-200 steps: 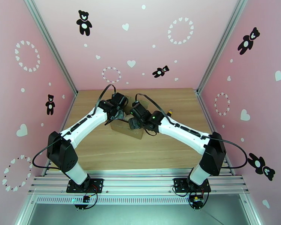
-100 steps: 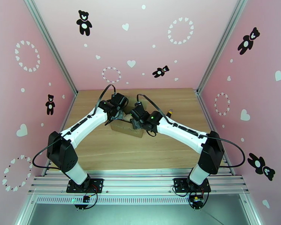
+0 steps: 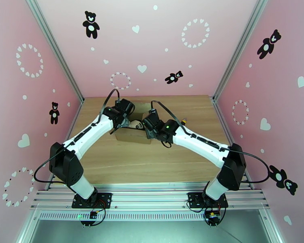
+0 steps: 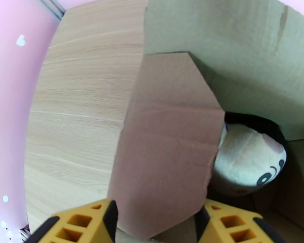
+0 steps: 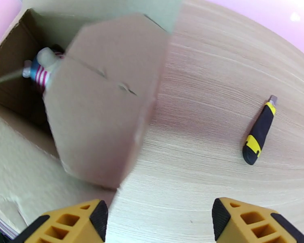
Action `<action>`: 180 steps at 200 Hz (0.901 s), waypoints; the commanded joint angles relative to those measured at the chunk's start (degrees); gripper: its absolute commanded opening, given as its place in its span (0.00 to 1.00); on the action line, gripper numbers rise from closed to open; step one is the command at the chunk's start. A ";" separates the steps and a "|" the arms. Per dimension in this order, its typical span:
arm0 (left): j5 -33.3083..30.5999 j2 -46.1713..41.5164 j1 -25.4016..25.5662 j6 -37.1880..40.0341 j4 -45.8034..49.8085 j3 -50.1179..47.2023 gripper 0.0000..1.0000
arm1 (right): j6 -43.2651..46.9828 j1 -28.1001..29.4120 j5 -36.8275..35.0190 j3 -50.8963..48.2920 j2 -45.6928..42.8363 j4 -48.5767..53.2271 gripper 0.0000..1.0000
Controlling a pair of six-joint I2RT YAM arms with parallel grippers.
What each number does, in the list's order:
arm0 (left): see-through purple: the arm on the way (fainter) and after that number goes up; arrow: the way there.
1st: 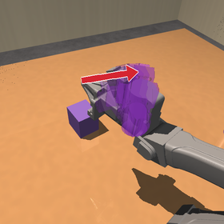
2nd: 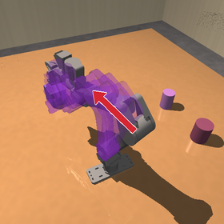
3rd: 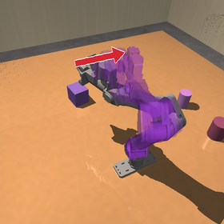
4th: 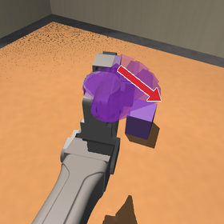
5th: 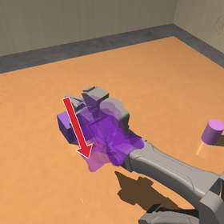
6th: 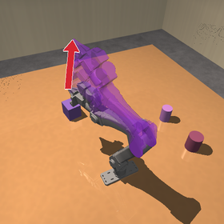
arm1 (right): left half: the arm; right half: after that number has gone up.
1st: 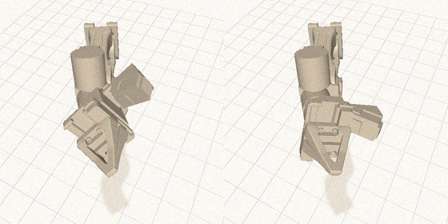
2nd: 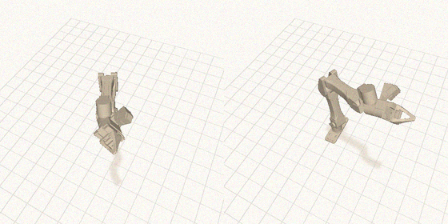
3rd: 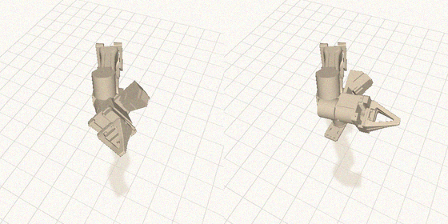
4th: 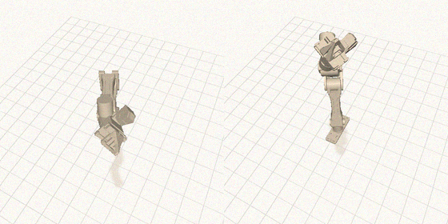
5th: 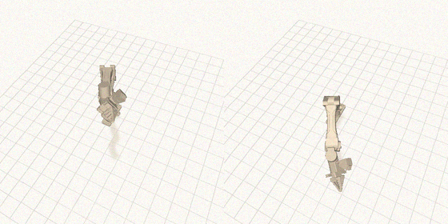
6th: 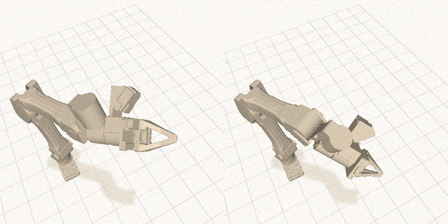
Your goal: Unpack the express box
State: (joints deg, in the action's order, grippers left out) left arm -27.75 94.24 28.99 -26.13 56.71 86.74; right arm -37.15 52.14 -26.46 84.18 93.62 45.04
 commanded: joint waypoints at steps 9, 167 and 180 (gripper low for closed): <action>-2.22 -3.17 -0.31 0.29 1.83 0.80 0.57 | -0.94 -0.39 -0.90 -0.93 -2.40 1.59 0.73; 4.40 -1.75 -0.32 1.60 -0.75 -0.31 0.66 | 4.52 -0.19 5.89 9.77 8.03 -4.74 0.76; 4.02 -1.08 -0.25 1.78 -1.33 -0.69 0.66 | 4.70 -0.20 6.05 10.44 9.13 -4.57 0.76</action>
State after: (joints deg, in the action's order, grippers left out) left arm -24.21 91.77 28.95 -25.23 57.45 86.72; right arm -33.41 51.79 -20.91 92.01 100.73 40.93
